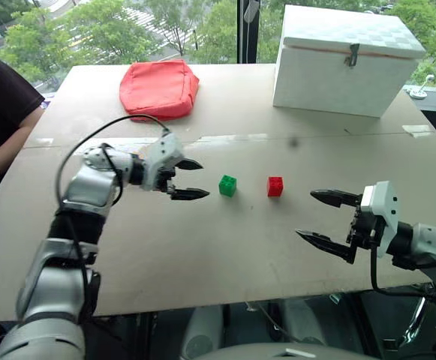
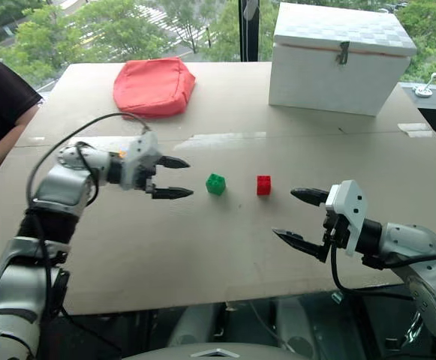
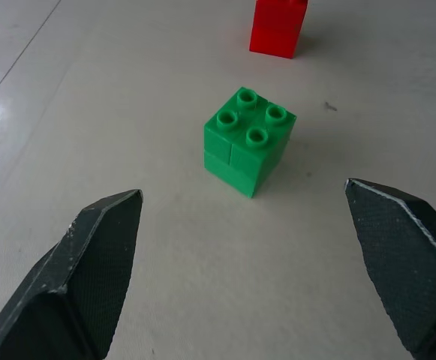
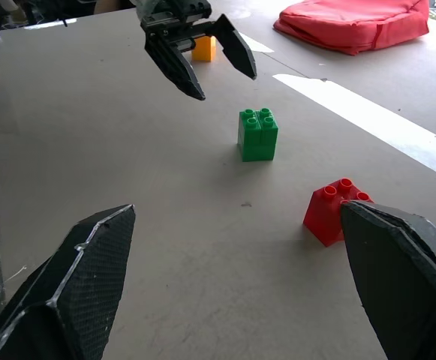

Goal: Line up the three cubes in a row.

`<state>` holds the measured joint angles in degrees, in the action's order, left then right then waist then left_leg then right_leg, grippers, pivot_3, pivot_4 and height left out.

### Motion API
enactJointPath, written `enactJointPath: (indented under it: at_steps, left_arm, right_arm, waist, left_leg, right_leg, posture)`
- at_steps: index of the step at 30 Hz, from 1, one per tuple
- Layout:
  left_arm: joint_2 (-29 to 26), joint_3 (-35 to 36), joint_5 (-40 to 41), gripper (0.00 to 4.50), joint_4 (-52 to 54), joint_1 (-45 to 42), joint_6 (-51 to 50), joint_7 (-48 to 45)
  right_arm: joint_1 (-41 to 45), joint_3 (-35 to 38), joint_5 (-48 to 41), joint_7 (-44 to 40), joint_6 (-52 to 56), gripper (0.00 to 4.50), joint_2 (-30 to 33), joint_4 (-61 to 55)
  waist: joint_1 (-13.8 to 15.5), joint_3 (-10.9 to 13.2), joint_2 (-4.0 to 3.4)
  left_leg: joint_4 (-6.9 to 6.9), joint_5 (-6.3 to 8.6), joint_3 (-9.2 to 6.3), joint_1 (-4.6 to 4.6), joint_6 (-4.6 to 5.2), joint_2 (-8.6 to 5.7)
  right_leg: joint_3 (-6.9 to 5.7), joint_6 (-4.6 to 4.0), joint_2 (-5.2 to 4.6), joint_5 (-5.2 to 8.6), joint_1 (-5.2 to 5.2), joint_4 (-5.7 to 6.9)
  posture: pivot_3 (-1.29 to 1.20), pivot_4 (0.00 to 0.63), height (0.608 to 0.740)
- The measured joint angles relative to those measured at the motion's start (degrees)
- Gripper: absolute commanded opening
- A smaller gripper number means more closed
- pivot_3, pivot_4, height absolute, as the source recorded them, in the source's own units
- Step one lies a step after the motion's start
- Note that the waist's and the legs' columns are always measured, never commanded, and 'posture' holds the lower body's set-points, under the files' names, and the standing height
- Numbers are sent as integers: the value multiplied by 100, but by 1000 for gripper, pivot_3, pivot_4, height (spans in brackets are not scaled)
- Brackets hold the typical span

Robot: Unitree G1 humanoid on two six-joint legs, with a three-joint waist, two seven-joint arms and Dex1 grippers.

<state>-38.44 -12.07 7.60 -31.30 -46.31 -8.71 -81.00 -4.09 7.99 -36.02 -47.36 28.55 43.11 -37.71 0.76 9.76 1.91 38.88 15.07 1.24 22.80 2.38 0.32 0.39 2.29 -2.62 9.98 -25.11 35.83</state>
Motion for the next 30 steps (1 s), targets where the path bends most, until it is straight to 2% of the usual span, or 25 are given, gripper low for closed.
enactJointPath:
  at_steps: [6, 7, 9, 14, 19, 21, 25, 30]
  left_arm:
    - [606, -410, -539, 4406, -1706, -911, 1083, -310]
    - [710, -422, -595, 4032, -1984, -1044, 1263, -399]
    - [861, -426, -698, 3643, -2349, -1216, 1507, -474]
    - [1038, -413, -873, 1309, -2915, -1447, 1858, -572]
    - [1063, -376, -935, 1221, -3030, -1482, 2033, -676]
    - [1066, -358, -938, 1221, -2945, -1474, 1815, -667]
    - [1046, -269, -858, 1221, -2008, -1065, 1067, -633]
    - [965, -219, -850, 1221, -1387, -765, 705, -482]
  right_arm:
    - [-311, 307, -39, 44, 15, 4500, 137, -306]
    - [-370, 374, -63, 79, 23, 4500, 139, -404]
    - [-457, 429, -82, 167, 37, 4500, 139, -501]
    - [-680, 511, -107, 318, 118, 4500, 138, -673]
    - [-810, 610, -117, 431, 128, 4500, 137, -756]
    - [-842, 619, -119, 473, 128, 4500, 136, -788]
    - [-834, 620, -119, 528, 128, 4500, 126, -823]
    - [-726, 586, -118, 516, 127, 4500, 108, -813]
  waist:
    - [-10, 0, 1]
    - [-6, 0, 1]
    - [2, 0, 1]
    - [-4, 0, 1]
    - [-1, 0, 1]
    - [-1, 0, 1]
    - [-9, 0, 1]
    - [-4, 0, 1]
  left_leg:
    - [5, 7, -3, 7, 11, 2]
    - [7, 7, -4, 8, 12, 2]
    - [15, 7, -5, 11, 12, 2]
    - [30, 10, -5, 12, 16, 5]
    - [32, 11, -9, 11, 18, 6]
    - [32, 11, -10, 11, 19, 6]
    - [31, 12, -19, 9, 20, 17]
    - [32, 12, -19, 6, 20, 14]
  right_leg:
    - [-1, 14, 3, -13, -2, -1]
    - [-2, 15, 3, -12, -2, -1]
    - [-2, 20, 2, -10, -1, 0]
    - [2, 32, 0, -4, 1, 2]
    - [1, 32, 0, -5, 3, 2]
    - [1, 33, 0, -6, 3, 2]
    - [7, 33, 0, -6, 3, 3]
    - [6, 33, 1, -5, 3, 4]
  posture:
    - [0, 150, 740]
    - [0, 150, 740]
    - [0, 150, 740]
    - [0, 150, 740]
    - [0, 150, 740]
    - [0, 150, 740]
    - [0, 150, 740]
    - [0, 150, 740]
